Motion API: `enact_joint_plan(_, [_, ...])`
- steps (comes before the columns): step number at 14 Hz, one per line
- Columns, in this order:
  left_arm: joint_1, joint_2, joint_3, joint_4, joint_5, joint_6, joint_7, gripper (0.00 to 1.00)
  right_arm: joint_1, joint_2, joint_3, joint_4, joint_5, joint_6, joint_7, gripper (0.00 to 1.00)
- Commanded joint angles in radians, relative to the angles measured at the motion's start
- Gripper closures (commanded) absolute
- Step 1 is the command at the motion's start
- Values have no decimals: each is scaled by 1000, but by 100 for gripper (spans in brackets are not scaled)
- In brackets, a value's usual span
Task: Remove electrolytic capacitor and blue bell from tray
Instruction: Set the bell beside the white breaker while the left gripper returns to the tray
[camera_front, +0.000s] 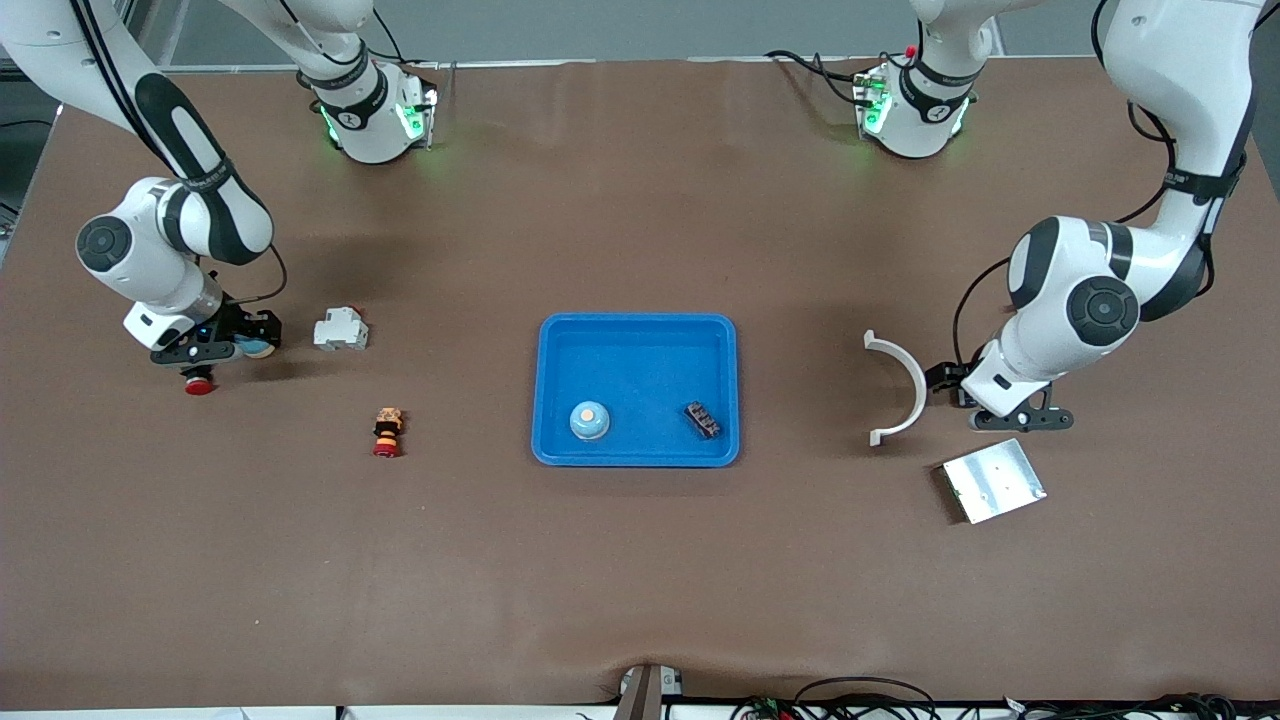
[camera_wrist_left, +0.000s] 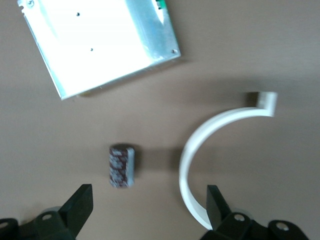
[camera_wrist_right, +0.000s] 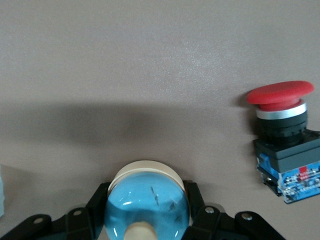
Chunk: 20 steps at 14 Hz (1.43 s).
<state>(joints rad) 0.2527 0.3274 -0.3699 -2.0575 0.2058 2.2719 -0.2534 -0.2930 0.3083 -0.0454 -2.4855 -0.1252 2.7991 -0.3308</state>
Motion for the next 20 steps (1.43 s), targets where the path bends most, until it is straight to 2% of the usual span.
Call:
enact_joint_plan(1, [8, -34, -53, 60, -49, -116, -79, 0, -25, 6, 16, -1, -22, 14, 10, 100])
enact_joint_plan(4, [3, -27, -122, 135, -57, -184, -283, 0, -28, 15, 16, 2, -16, 14, 13, 100])
enact_joint_plan(5, [-1, -19, -141, 158, -57, -196, -346, 0, -28, 18, 16, 5, -16, 14, 13, 47])
enact_joint_plan(6, [-4, -16, -158, 175, -63, -198, -406, 0, -28, 20, 16, 7, -16, 14, 13, 0])
enact_joint_plan(10, [-49, 27, -192, 267, -140, -198, -643, 0, -20, 17, 18, 23, -16, 0, 6, 0])
enact_joint_plan(13, [-121, 109, -192, 377, -157, -198, -817, 0, -15, -12, 21, 33, -16, -32, 1, 0])
enact_joint_plan(15, [-185, 186, -190, 466, -143, -196, -947, 0, 4, -50, 24, 69, -16, -140, 7, 0])
enact_joint_plan(20, [-285, 318, -182, 591, -141, -158, -1119, 0, 98, -164, 24, 204, -16, -467, 59, 0])
